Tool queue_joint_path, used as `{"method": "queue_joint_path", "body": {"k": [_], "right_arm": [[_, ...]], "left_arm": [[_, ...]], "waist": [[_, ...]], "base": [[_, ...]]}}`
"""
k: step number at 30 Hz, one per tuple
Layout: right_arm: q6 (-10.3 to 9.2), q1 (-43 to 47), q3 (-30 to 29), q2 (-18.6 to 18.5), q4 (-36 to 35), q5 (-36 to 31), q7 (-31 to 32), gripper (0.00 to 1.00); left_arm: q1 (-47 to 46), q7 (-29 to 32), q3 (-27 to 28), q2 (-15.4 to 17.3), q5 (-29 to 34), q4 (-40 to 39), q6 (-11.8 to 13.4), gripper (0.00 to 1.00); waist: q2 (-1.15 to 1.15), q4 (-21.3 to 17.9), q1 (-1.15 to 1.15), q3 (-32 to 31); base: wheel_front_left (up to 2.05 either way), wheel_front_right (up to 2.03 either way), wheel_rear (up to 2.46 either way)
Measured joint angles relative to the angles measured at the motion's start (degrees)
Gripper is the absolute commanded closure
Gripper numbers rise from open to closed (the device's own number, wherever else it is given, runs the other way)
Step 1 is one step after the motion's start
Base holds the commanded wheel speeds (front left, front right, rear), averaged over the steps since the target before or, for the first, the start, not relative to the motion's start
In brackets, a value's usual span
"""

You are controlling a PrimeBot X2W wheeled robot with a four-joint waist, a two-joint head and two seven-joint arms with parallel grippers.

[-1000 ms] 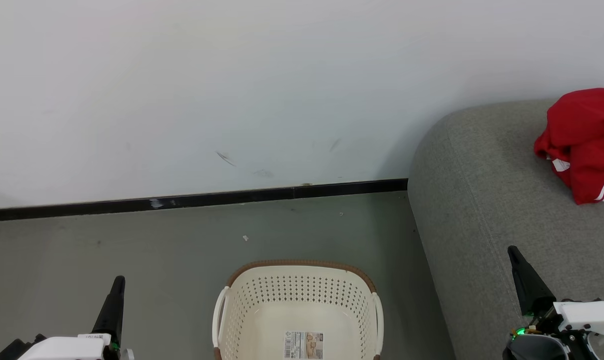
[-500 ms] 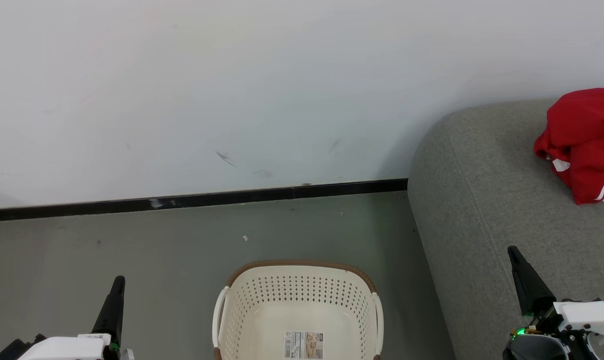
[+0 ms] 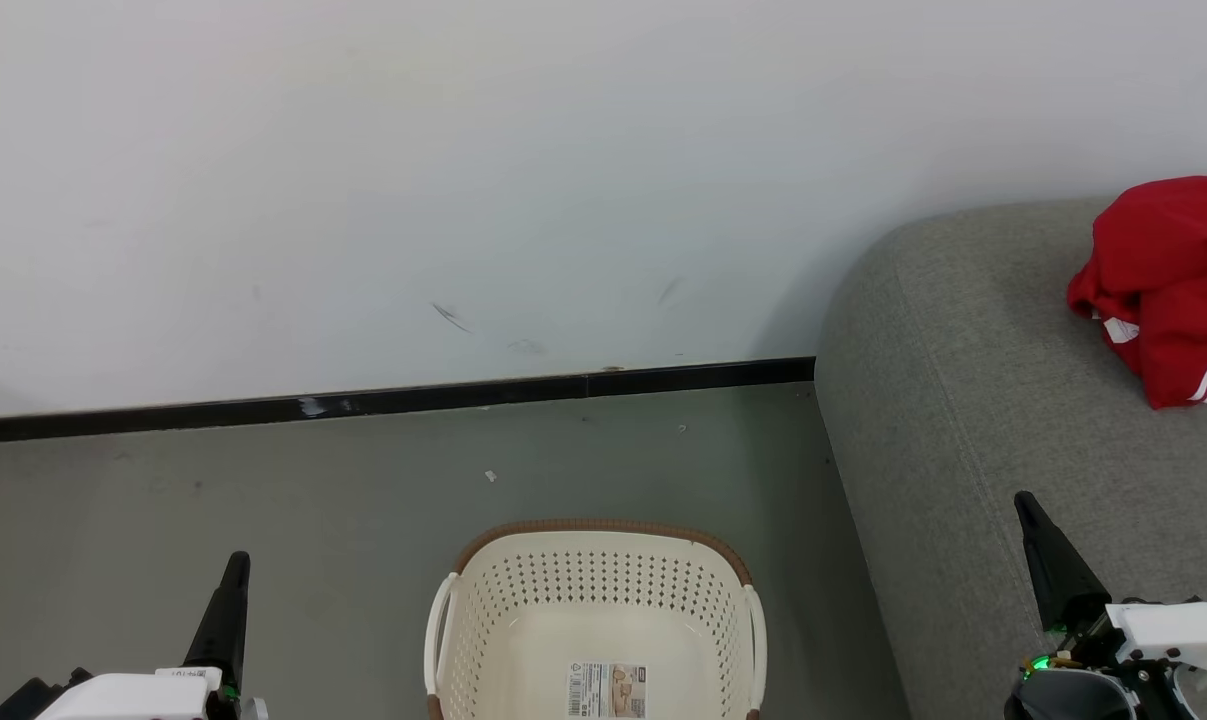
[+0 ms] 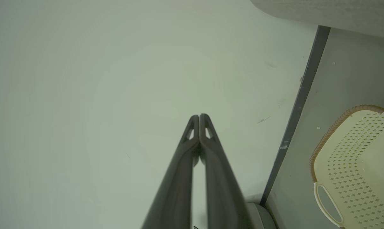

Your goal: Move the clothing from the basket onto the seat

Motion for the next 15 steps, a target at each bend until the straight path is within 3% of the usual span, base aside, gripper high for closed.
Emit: {"method": "queue_joint_path", "body": {"k": [15], "right_arm": [[-0.01, 0.0, 0.0, 0.0, 0.0, 0.0, 0.0, 1.0]], "left_arm": [[0.0, 0.0, 0.0, 0.0, 0.0, 0.0, 0.0, 1.0]], "waist": [[0.0, 0.0, 0.0, 0.0]], "base": [[0.0, 0.0, 0.0]]}}
